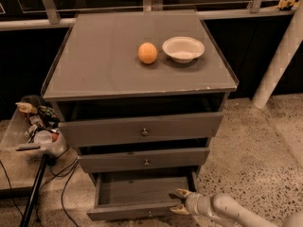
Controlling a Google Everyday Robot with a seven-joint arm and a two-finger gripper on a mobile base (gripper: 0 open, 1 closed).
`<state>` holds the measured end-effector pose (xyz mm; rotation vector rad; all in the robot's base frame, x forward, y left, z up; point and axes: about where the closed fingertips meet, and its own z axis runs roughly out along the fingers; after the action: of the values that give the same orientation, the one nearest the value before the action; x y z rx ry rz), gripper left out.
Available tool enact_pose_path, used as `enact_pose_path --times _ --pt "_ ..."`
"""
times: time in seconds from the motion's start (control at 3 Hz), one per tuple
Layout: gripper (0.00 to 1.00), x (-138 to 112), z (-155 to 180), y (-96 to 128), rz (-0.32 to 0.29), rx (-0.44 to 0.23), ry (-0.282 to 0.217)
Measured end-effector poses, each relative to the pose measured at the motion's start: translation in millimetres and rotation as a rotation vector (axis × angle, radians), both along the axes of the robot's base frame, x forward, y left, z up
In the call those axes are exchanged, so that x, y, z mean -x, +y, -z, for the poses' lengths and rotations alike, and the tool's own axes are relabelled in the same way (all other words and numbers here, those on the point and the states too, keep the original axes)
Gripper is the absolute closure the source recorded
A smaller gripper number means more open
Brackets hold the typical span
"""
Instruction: Open bottom drawer
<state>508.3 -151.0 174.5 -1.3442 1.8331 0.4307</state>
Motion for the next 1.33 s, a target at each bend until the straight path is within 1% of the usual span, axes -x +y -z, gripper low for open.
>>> enact_pose_path --times 0.33,0.67,1.0,1.33 --pt "0.6 3.5 1.0 -0.6 0.0 -0.005 0.001" --pt "0.82 23.8 6.4 -15.7 0.024 -0.015 0.019" --pt "1.0 24.2 4.8 -13.5 0.025 -0.015 0.019" --pt "1.0 26.6 1.5 -14.2 0.016 -0.008 0.01"
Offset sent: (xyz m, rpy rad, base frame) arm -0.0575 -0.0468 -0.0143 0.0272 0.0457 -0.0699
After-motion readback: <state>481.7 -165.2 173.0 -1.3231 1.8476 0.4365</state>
